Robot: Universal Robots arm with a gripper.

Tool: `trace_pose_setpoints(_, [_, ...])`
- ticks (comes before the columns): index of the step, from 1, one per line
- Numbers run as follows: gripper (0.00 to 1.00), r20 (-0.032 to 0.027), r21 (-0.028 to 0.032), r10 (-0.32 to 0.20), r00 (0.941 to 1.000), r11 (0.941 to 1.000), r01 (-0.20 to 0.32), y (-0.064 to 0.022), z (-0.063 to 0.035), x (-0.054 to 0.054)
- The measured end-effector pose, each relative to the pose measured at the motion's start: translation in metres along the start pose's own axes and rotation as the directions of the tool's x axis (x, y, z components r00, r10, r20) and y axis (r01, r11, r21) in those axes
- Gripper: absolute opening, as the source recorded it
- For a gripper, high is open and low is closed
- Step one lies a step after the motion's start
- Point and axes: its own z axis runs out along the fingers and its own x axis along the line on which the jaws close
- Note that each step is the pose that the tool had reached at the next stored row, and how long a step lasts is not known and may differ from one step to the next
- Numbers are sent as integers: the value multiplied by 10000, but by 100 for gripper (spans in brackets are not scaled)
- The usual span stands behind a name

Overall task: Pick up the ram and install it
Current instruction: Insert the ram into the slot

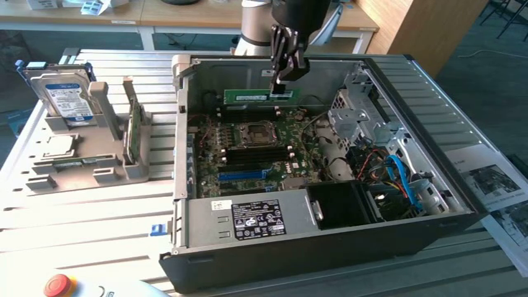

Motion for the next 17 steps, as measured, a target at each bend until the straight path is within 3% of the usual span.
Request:
trace_pose_setpoints(9, [12,-21,-1,2,10000,10000,-2,-11,125,-1])
trace_pose_setpoints(17, [12,-21,6,2,10000,10000,-2,-10,128,-1])
